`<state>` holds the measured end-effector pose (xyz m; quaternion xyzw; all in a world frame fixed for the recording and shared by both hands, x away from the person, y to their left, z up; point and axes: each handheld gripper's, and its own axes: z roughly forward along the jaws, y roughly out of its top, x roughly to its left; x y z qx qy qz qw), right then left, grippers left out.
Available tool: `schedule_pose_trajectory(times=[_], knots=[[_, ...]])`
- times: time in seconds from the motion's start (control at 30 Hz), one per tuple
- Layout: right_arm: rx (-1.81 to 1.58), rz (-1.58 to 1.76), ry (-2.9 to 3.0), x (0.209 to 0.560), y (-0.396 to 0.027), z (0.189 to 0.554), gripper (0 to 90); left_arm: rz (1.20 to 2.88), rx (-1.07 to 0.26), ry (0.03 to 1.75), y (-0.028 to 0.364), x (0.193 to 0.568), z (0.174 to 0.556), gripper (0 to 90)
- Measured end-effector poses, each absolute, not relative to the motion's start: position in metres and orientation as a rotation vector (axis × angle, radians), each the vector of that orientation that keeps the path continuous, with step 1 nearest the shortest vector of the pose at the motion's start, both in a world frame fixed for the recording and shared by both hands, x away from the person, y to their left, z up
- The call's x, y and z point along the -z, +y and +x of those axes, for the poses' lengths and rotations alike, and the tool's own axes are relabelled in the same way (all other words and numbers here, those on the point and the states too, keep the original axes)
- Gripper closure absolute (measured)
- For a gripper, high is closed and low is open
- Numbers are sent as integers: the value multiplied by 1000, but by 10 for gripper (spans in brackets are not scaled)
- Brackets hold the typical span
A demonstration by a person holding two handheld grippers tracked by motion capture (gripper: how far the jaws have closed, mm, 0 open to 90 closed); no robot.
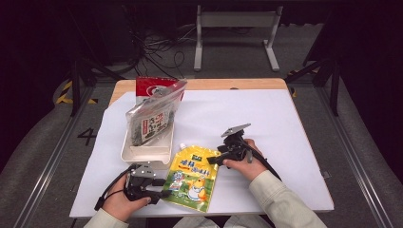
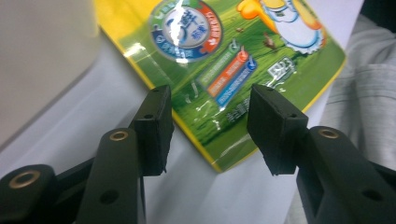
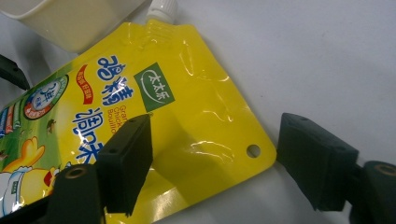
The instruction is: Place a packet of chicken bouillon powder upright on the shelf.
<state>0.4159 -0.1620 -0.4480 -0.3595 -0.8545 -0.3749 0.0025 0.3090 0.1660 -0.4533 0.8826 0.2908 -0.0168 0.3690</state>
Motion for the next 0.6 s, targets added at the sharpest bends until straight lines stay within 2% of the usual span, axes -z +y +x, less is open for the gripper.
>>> schedule_pose_trajectory(times=[0.27, 0.6], knots=[[1159, -1128, -2723, 449, -153, 410, 256, 2265, 49, 739, 166, 456, 310, 507], [1108, -1123, -2864, 447, -145, 402, 444, 2272, 57, 725, 165, 458, 311, 538]])
